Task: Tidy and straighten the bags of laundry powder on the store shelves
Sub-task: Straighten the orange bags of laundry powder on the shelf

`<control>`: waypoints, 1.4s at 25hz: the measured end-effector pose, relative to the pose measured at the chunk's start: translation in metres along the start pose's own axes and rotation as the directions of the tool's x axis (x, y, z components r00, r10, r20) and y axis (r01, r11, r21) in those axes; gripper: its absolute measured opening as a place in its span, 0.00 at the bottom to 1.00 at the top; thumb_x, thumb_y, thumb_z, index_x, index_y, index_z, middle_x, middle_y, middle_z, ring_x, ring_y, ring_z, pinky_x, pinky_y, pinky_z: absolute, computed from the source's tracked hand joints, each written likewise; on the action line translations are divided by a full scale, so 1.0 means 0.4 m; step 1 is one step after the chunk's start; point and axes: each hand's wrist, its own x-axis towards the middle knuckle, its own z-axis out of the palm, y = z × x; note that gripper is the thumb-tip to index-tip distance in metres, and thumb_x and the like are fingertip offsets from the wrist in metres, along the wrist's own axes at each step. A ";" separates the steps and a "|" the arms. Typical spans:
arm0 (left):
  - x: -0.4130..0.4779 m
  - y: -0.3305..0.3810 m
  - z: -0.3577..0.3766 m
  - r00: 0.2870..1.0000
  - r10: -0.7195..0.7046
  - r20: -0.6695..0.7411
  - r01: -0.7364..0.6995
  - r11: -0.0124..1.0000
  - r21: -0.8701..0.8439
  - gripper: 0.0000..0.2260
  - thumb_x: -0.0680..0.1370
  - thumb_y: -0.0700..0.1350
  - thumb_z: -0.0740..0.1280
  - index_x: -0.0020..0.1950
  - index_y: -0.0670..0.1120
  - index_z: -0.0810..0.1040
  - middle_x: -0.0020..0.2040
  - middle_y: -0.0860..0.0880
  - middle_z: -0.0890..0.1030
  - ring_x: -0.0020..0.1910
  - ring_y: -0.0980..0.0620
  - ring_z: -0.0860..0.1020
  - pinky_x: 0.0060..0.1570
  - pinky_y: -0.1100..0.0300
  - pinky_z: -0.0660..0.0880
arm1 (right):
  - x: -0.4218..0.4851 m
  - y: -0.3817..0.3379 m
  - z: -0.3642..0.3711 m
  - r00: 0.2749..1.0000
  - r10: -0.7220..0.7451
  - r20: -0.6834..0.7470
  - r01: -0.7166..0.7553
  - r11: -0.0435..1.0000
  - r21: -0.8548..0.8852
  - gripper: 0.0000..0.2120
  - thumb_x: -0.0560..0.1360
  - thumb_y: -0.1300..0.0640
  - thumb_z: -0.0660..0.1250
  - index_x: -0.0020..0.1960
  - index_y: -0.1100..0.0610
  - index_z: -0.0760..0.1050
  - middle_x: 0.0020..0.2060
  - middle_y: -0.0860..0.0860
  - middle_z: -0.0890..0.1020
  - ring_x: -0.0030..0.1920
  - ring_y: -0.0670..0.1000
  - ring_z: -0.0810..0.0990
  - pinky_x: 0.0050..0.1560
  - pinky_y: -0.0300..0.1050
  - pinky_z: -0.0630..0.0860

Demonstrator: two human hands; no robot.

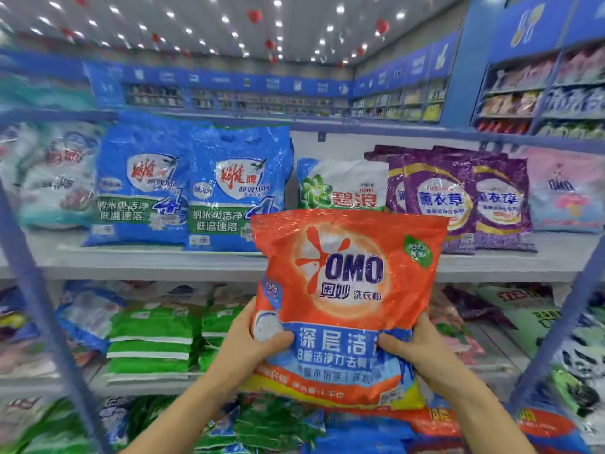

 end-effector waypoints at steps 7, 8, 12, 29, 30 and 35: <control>0.031 0.166 -0.082 0.951 0.221 -0.218 -0.214 0.975 0.053 0.31 0.51 0.55 0.79 0.52 0.50 0.78 0.43 0.57 0.85 0.42 0.59 0.83 0.38 0.68 0.77 | 0.151 -0.349 0.036 0.821 -0.523 -0.230 0.531 0.847 -0.028 0.41 0.64 0.40 0.73 0.71 0.49 0.60 0.66 0.47 0.72 0.59 0.38 0.74 0.60 0.41 0.73; 0.030 0.172 -0.095 0.945 0.227 -0.238 -0.218 0.974 0.063 0.28 0.54 0.53 0.80 0.51 0.50 0.78 0.42 0.57 0.85 0.41 0.59 0.82 0.38 0.68 0.76 | 0.165 -0.416 0.060 0.735 -0.628 -0.258 0.588 0.778 -0.219 0.38 0.68 0.41 0.71 0.72 0.48 0.59 0.68 0.46 0.69 0.62 0.37 0.70 0.63 0.43 0.69; 0.018 0.184 -0.141 0.929 0.187 -0.320 -0.178 0.982 0.059 0.27 0.53 0.53 0.77 0.49 0.50 0.78 0.41 0.52 0.85 0.40 0.52 0.84 0.36 0.63 0.78 | 0.216 -0.582 0.231 0.588 -0.797 0.139 0.619 0.333 -0.711 0.32 0.69 0.33 0.60 0.65 0.52 0.71 0.60 0.48 0.77 0.62 0.49 0.72 0.65 0.52 0.66; -0.037 0.164 -0.259 0.871 0.115 -0.478 -0.095 0.993 0.066 0.10 0.70 0.35 0.71 0.49 0.44 0.77 0.35 0.50 0.85 0.33 0.50 0.83 0.29 0.62 0.78 | 0.303 -0.549 0.217 0.524 -0.835 -0.165 0.655 0.520 -0.548 0.15 0.75 0.45 0.59 0.50 0.55 0.76 0.43 0.45 0.78 0.46 0.47 0.75 0.48 0.45 0.70; -0.046 0.159 -0.278 0.857 0.100 -0.506 -0.083 0.995 0.057 0.10 0.70 0.35 0.71 0.48 0.46 0.77 0.35 0.50 0.85 0.33 0.50 0.83 0.29 0.62 0.79 | 0.308 -0.520 0.200 0.583 -0.787 -0.203 0.610 0.588 -0.531 0.14 0.76 0.45 0.60 0.51 0.55 0.75 0.44 0.47 0.77 0.46 0.49 0.75 0.47 0.46 0.70; -0.134 0.151 -0.369 0.805 0.084 -0.588 -0.085 0.996 0.027 0.26 0.56 0.51 0.80 0.49 0.45 0.76 0.36 0.47 0.85 0.33 0.48 0.83 0.29 0.61 0.79 | 0.365 -0.453 0.334 0.707 -0.703 -0.078 0.610 0.662 -0.435 0.23 0.79 0.50 0.59 0.31 0.64 0.70 0.24 0.55 0.72 0.27 0.54 0.71 0.32 0.47 0.68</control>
